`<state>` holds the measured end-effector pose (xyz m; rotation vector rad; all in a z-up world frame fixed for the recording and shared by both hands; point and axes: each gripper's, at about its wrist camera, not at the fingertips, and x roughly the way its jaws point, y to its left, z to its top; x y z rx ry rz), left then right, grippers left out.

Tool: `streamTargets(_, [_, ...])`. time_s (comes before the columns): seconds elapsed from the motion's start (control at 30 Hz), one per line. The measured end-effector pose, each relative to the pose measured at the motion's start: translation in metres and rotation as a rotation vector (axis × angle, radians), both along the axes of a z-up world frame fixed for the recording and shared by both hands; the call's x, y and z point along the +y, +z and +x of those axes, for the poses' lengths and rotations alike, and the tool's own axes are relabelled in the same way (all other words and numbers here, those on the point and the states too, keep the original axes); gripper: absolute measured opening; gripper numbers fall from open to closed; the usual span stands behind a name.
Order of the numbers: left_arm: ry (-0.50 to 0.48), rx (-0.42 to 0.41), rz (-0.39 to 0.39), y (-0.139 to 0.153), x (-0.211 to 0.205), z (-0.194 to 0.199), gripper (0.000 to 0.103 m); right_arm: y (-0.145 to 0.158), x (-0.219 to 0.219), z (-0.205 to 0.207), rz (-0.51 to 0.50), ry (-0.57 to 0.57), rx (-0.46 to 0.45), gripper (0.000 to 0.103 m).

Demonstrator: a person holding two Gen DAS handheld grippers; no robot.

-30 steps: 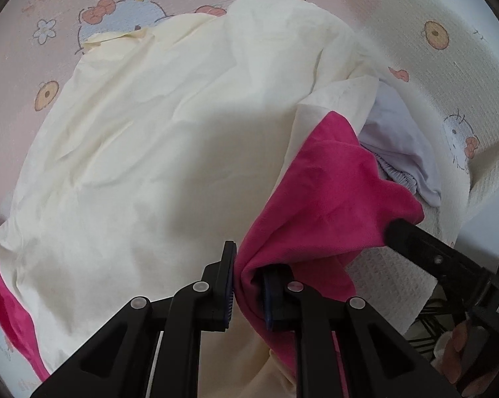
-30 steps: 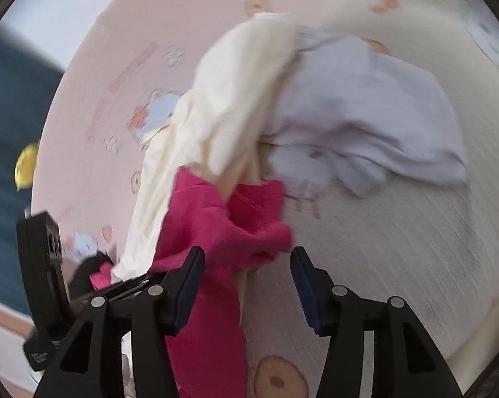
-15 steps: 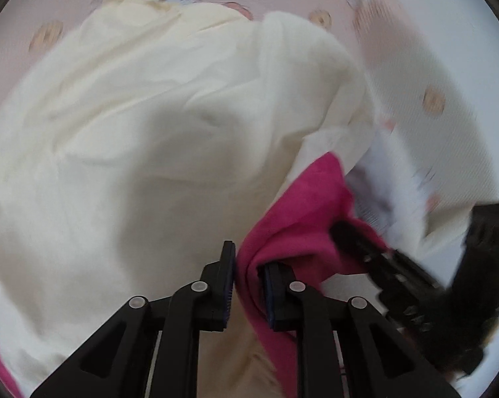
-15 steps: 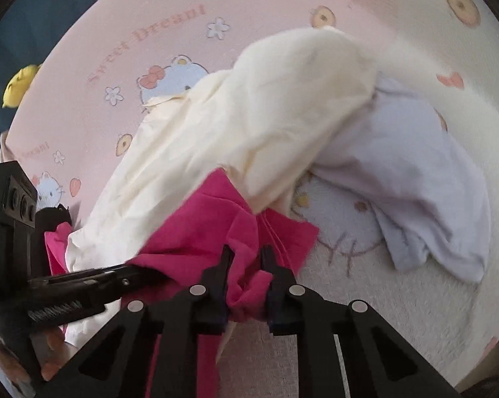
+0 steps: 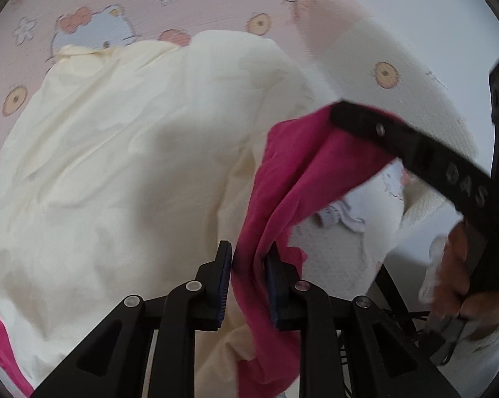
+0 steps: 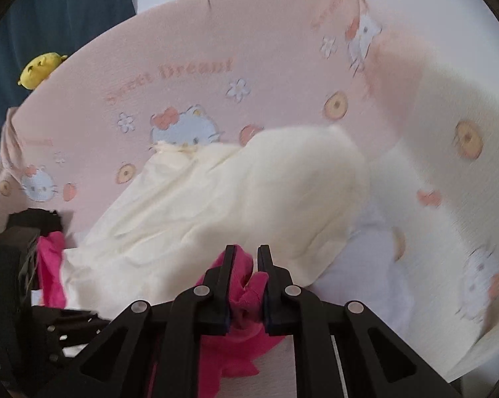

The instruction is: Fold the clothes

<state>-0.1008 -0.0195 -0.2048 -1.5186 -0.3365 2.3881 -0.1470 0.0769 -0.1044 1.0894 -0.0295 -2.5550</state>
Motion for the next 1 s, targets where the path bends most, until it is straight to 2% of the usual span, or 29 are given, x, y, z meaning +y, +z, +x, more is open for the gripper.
streamTargets(0.07, [-0.014,0.000,0.003,0.002,0.007,-0.001,0.034,0.006,0.008,0.000,0.034,-0.030,0.018,0.010])
streamTargets(0.2, [-0.027,0.023,0.024,0.007,0.015,0.000,0.037,0.012,0.030,-0.001,0.100,-0.100,0.043,0.010])
streamTargets(0.27, [-0.021,0.035,0.024,0.011,0.014,0.006,0.047,0.007,0.042,-0.004,0.098,-0.124,0.025,0.010])
streamTargets(0.5, [-0.001,0.038,-0.029,0.015,0.014,0.012,0.048,-0.010,0.060,0.003,0.043,-0.100,-0.049,0.011])
streamTargets(0.57, [0.012,0.035,-0.024,0.014,0.008,0.018,0.048,-0.015,0.064,0.006,0.024,-0.084,-0.071,0.019])
streamTargets(0.63, [0.035,0.029,-0.010,0.016,0.001,0.026,0.048,-0.019,0.067,0.010,0.010,-0.095,-0.108,0.051])
streamTargets(0.67, [0.049,0.027,0.005,0.017,-0.003,0.030,0.048,-0.020,0.068,0.013,-0.001,-0.104,-0.121,0.056])
streamTargets(0.73, [0.076,0.025,0.026,0.018,-0.012,0.036,0.048,-0.020,0.075,0.022,-0.054,-0.123,-0.136,0.058])
streamTargets(0.83, [0.127,0.011,-0.011,0.020,-0.019,0.042,0.048,-0.020,0.090,0.038,-0.194,-0.129,-0.176,0.059])
streamTargets(1.0, [0.152,0.014,-0.011,0.029,-0.020,0.052,0.048,-0.027,0.107,0.068,-0.317,-0.166,-0.205,0.063])
